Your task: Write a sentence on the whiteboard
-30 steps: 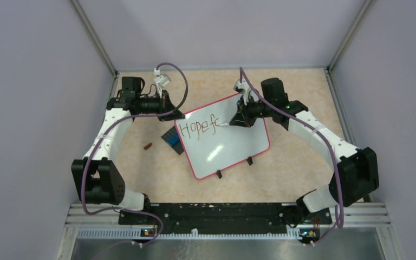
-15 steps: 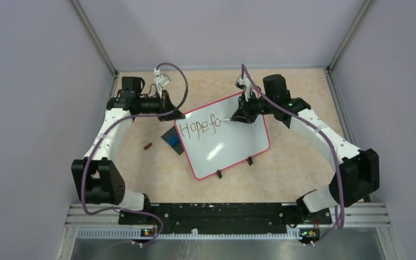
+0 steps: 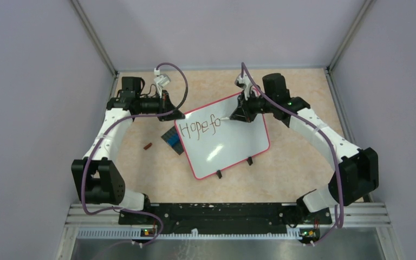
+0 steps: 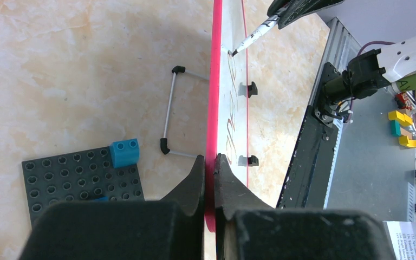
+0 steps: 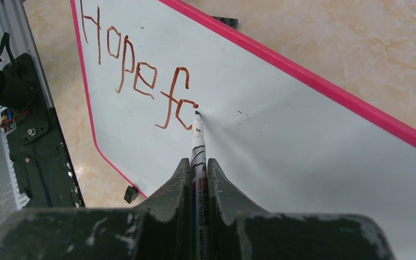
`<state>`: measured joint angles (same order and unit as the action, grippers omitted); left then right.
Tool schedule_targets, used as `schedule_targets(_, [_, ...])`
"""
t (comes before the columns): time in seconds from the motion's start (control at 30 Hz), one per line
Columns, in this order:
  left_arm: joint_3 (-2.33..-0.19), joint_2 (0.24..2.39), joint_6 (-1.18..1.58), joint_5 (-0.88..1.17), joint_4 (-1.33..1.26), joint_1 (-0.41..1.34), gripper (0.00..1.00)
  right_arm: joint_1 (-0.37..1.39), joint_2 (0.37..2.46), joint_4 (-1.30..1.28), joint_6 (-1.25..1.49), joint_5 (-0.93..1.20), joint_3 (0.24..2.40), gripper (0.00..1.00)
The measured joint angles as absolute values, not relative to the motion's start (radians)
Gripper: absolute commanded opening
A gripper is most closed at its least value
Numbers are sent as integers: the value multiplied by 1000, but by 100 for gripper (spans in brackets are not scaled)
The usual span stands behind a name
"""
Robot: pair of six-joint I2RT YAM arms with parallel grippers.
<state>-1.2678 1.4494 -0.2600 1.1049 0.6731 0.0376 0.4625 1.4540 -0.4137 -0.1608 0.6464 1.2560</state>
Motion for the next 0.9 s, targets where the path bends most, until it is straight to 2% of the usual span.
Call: schedule_targets(0.9, [-1268, 1449, -260, 1108, 673, 38, 0, 483, 1443, -416, -159, 672, 1277, 0])
